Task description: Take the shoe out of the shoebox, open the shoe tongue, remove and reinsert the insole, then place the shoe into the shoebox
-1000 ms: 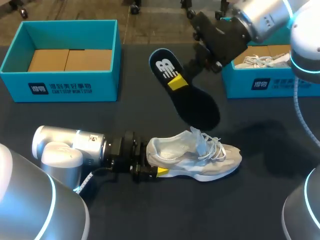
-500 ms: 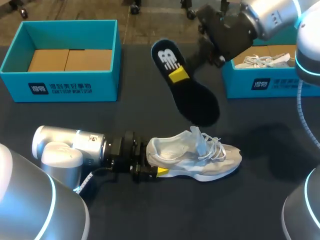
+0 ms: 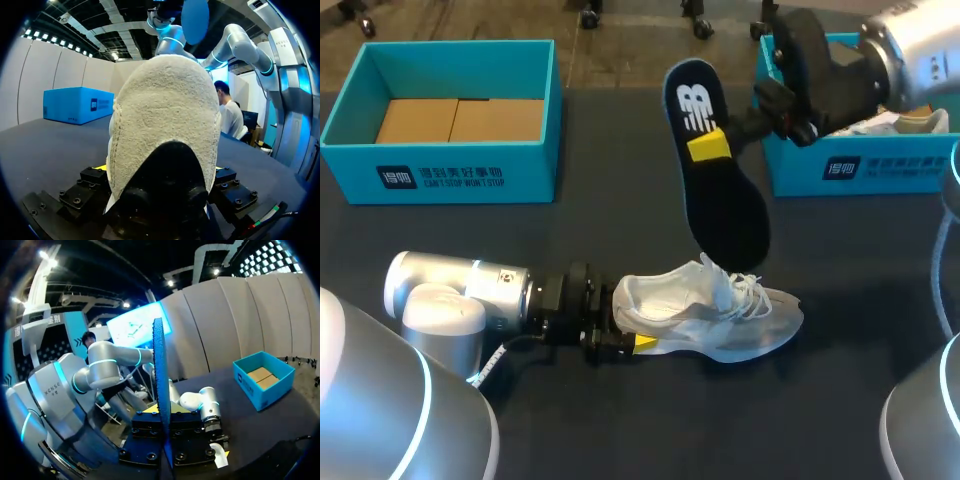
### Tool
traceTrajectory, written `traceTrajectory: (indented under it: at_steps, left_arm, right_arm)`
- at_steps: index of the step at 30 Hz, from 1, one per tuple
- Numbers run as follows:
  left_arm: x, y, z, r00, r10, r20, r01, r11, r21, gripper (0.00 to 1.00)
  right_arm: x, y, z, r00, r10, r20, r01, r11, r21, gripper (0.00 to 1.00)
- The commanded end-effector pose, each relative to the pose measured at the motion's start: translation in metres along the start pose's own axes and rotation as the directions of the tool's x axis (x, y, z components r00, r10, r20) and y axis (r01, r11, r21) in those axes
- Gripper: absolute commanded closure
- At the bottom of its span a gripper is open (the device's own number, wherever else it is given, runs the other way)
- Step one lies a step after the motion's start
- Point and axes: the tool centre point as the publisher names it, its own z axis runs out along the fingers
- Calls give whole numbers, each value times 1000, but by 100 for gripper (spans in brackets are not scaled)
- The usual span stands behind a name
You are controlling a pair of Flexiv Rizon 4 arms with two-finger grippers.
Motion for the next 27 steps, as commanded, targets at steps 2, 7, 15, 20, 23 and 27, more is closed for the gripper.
traceTrajectory:
  at_steps: [2, 7, 15, 20, 23, 27]
  left_arm:
    - [0, 1, 1, 1000, 0, 2, 0, 1000, 1, 100]
    - [0, 1, 1, 1000, 0, 2, 0, 1000, 1, 100]
    - [0, 1, 1, 1000, 0, 2, 0, 1000, 1, 100]
    - [0, 1, 1, 1000, 0, 2, 0, 1000, 1, 100]
    - [0, 1, 1, 1000, 0, 2, 0, 1000, 1, 100]
    - [0, 1, 1, 1000, 0, 2, 0, 1000, 1, 100]
  right_arm:
    - [4, -5, 1, 1000, 0, 12, 1, 1000, -30, 100]
    - [15, -7, -25, 998, 43, 50, -34, 985, -170, 100]
    - [45, -7, -53, 992, 93, 88, -71, 970, -231, 100]
    - [54, -5, -57, 984, 137, 112, -111, 970, -215, 100]
    - [54, -5, -57, 984, 137, 112, -111, 970, -215, 100]
    - [54, -5, -57, 984, 137, 112, -111, 970, -215, 100]
